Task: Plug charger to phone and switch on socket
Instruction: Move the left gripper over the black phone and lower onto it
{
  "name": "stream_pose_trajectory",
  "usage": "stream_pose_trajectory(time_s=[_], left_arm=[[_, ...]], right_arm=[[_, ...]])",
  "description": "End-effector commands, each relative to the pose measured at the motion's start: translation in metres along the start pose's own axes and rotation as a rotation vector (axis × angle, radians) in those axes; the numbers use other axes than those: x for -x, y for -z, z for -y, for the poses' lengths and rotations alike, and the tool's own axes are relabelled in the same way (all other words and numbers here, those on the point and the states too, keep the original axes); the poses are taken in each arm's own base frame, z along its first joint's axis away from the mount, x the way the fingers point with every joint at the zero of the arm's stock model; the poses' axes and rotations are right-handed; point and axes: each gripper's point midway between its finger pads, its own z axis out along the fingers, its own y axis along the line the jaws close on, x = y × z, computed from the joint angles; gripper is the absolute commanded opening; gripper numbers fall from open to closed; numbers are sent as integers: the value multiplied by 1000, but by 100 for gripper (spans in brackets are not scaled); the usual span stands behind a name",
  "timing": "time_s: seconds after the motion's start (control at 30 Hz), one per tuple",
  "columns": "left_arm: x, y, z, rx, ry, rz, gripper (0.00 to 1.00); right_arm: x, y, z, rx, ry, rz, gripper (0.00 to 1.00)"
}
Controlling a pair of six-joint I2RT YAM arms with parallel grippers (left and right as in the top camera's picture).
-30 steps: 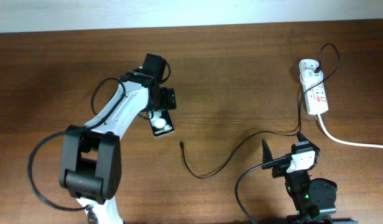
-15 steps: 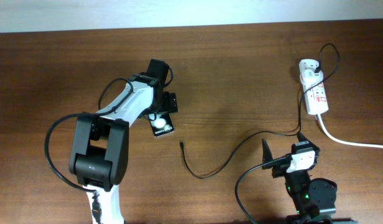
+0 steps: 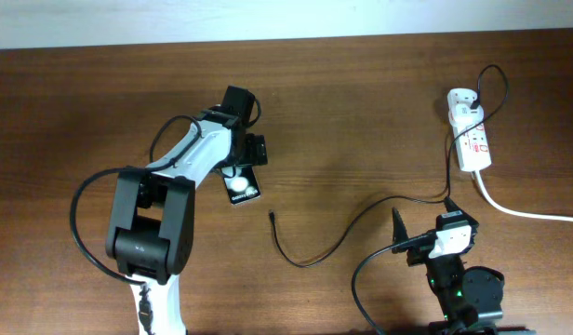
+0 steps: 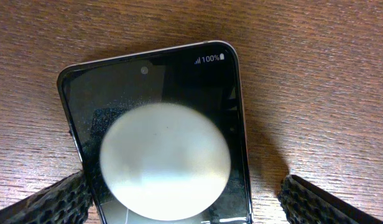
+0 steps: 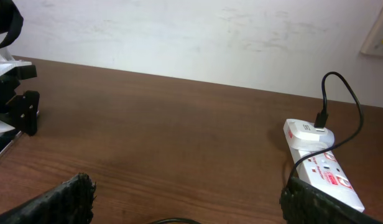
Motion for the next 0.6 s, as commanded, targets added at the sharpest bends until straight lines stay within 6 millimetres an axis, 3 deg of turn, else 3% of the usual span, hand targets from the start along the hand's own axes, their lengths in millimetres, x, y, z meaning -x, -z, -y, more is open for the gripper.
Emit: stream_pose_trajectory(time_s=[0.0,0.57], left_arm=[[-21,-32,-5,34,-5,-77,99],[-20,-32,-4,31,-4,-71,100]], right_arm=[[-2,0,-1,4,-4,1,99],[-2,0,-1,4,-4,1,99]])
